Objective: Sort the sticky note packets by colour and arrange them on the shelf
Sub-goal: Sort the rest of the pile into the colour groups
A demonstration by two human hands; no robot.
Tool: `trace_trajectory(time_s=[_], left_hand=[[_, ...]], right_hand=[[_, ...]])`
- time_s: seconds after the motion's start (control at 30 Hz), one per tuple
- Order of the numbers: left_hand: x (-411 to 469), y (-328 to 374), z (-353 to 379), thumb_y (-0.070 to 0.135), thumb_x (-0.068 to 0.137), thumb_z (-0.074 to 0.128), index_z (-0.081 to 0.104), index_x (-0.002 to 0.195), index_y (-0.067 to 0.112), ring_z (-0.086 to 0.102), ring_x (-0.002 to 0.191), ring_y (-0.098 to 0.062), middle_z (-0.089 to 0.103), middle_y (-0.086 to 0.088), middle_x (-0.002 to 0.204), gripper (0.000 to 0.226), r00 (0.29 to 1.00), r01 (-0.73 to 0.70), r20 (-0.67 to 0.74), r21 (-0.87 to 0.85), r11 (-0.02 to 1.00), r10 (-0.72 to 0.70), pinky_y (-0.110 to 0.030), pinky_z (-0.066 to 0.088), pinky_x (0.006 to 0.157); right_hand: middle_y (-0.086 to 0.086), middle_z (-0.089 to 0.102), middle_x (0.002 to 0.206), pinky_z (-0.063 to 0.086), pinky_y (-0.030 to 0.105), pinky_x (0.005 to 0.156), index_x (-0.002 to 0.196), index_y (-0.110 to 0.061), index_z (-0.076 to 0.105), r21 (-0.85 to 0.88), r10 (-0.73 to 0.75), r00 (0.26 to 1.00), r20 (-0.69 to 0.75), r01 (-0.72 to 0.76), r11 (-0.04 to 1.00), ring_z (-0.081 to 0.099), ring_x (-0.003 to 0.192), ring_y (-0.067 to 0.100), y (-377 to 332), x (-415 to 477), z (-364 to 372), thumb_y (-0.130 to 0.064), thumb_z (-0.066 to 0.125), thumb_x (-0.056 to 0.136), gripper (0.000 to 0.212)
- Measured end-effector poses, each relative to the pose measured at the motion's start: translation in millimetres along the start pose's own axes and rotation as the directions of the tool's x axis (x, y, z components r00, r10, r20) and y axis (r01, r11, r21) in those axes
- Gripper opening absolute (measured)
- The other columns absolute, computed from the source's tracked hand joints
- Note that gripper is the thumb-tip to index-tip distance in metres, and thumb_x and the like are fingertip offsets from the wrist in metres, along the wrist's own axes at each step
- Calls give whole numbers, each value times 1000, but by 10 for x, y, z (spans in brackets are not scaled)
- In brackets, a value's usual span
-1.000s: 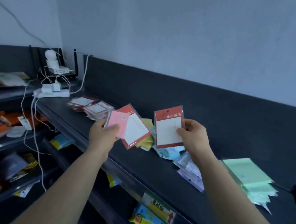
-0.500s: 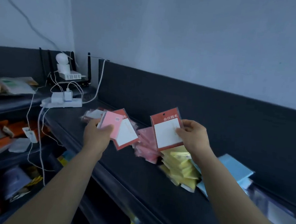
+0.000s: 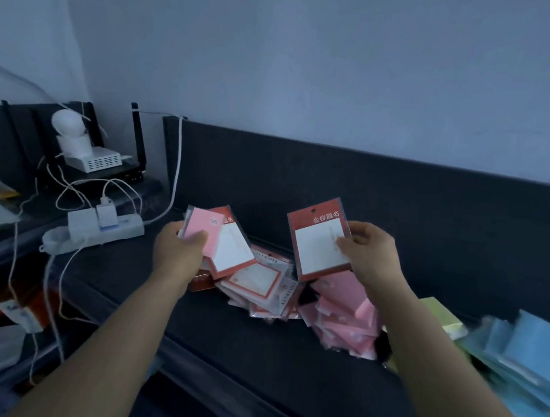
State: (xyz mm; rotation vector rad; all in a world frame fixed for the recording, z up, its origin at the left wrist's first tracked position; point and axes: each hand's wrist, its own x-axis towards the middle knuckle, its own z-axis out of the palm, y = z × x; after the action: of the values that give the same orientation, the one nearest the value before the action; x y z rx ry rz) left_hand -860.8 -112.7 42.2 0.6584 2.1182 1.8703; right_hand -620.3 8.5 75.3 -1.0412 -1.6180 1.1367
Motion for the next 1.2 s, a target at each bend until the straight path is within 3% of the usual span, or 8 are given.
trace_trajectory(time_s=[0.37, 0.53, 0.7, 0.83, 0.97, 1.07, 1.13, 1.2], left_hand=[[492, -232, -349, 16, 96, 51, 54, 123, 6, 58, 82, -22, 61, -10, 107, 29, 987, 24, -158, 68, 997, -13, -27, 42, 53], [740, -421, -393, 27, 94, 57, 62, 114, 3, 64, 83, -28, 67, -16, 102, 32, 996, 92, -21, 240, 966, -90, -33, 49, 63], [921, -454, -555, 39, 90, 61, 62, 104, 4, 58, 76, -22, 65, -9, 94, 37, 993, -114, 85, 452, 885, 85, -29, 36, 53], [1005, -412, -656, 26, 95, 57, 51, 110, 2, 54, 83, -25, 58, -11, 98, 29, 990, -138, 68, 339, 931, 122, -29, 34, 56], [1071, -430, -726, 30, 97, 50, 52, 113, 7, 62, 82, -25, 65, -12, 101, 28, 990, -131, 72, 171, 977, 120, -29, 40, 56], [1010, -350, -718, 31, 98, 48, 51, 113, 12, 62, 84, -24, 64, -8, 100, 24, 984, -167, 80, 94, 981, 160, -30, 41, 59], [910, -259, -663, 31, 99, 46, 50, 112, 15, 62, 86, -22, 63, -5, 100, 21, 974, -201, 120, 50, 978, 194, -31, 43, 62], [764, -149, -560, 31, 100, 44, 49, 112, 17, 62, 82, -17, 62, -2, 97, 19, 960, -208, 195, 10, 978, 203, -29, 43, 59]], right_hand=[[-6, 66, 100, 56, 27, 70, 104, -23, 58, -52, 13, 997, 73, -10, 999, 66, 91, 14, -70, 154, 624, -12, 58, 93, 16], [-9, 65, 95, 54, 23, 62, 104, -25, 56, -134, 48, 993, 108, -33, 990, 67, 82, 10, -73, 131, 922, -15, 58, 93, 15], [-3, 67, 99, 52, 23, 64, 101, -20, 60, -158, 77, 990, 121, -57, 986, 64, 88, 14, -90, 168, 1364, -9, 55, 93, 14], [1, 67, 95, 57, 36, 75, 99, -14, 63, -182, 152, 978, 145, -124, 975, 65, 87, 19, -94, 213, 1699, -8, 54, 91, 14], [7, 53, 70, 39, 31, 54, 82, -1, 58, -291, 156, 968, 196, -95, 952, 48, 60, 20, -98, 185, 1942, -5, 48, 89, 12], [4, 43, 67, 32, 27, 53, 77, -4, 51, -359, 132, 967, 219, -47, 932, 37, 58, 15, -123, 119, 1998, -3, 47, 89, 12], [6, 44, 75, 34, 28, 58, 86, -3, 52, -384, 90, 976, 200, -6, 923, 39, 63, 17, -153, 74, 1942, -5, 49, 89, 5], [18, 56, 89, 46, 35, 67, 105, 4, 56, -364, 36, 986, 165, 27, 931, 54, 74, 28, -171, 32, 1817, -8, 50, 92, 19]])
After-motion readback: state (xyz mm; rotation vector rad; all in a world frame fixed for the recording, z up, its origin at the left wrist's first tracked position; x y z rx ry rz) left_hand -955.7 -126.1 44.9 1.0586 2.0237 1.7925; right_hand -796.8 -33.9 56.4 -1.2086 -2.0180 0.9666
